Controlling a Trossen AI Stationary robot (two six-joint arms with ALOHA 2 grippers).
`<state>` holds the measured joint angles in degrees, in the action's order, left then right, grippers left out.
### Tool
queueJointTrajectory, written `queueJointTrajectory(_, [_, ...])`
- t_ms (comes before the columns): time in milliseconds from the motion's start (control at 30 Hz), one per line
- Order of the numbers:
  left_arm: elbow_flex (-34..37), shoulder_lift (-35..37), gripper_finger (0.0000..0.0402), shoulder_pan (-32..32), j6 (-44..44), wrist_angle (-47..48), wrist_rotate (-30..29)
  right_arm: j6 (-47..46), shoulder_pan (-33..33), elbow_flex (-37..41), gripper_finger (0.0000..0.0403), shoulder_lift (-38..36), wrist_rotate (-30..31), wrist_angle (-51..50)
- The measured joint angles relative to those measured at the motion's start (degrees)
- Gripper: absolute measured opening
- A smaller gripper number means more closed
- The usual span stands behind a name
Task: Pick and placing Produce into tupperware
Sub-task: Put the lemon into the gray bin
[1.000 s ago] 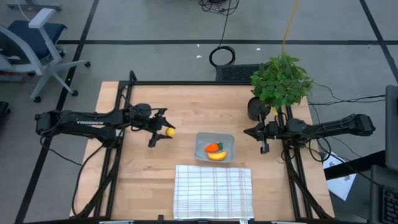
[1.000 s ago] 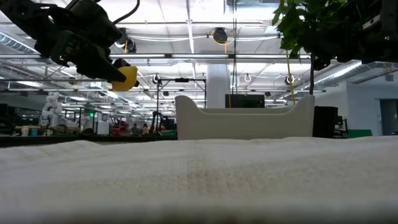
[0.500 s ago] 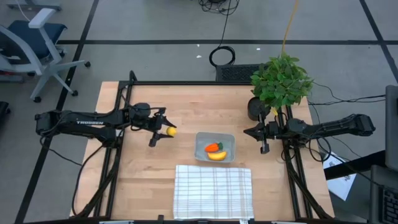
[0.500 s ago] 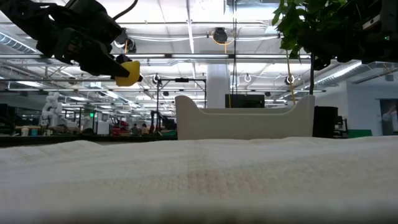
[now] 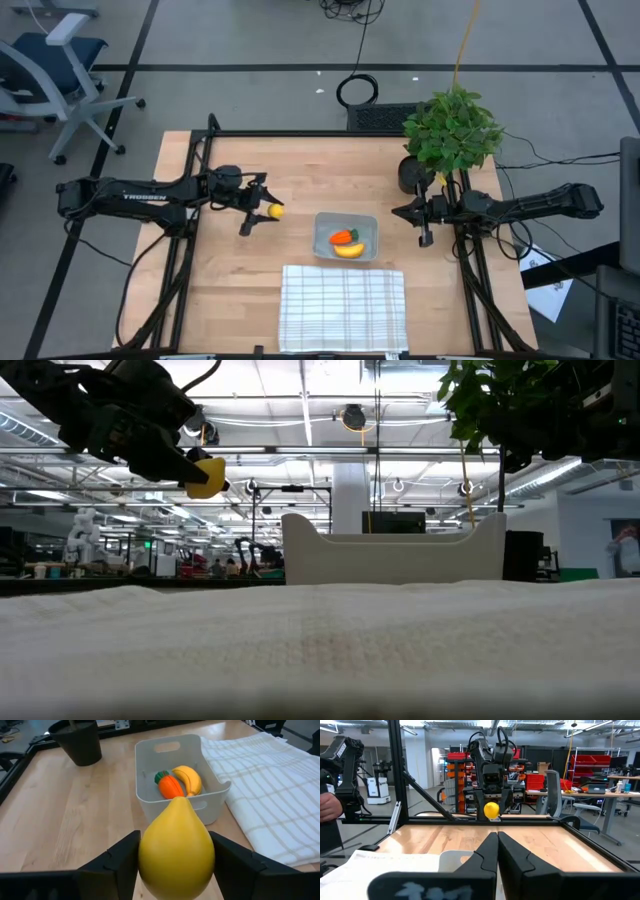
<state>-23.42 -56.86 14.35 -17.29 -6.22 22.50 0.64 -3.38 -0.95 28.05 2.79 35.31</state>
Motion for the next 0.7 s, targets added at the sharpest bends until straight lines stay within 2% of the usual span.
queueJointTrajectory(200, [0.0,0.0,0.0207,0.0,0.0,-0.7,0.0,0.0,0.0,0.0,0.0000,0.0,0.0,0.0])
queueJointTrajectory(333, [0.0,-0.2,0.0206,0.0,3.6,-5.4,-0.1,0.0,0.0,0.0,0.0000,0.0,0.0,0.0])
queueJointTrajectory(567, [-0.1,-3.0,0.0211,-1.4,10.0,-16.1,-8.8,0.0,0.0,0.0,0.0000,0.0,0.0,0.0])
queueJointTrajectory(700, [-2.4,-6.5,0.0211,-2.1,12.7,-16.6,-9.5,0.0,0.0,0.0,0.0000,0.0,0.0,0.0])
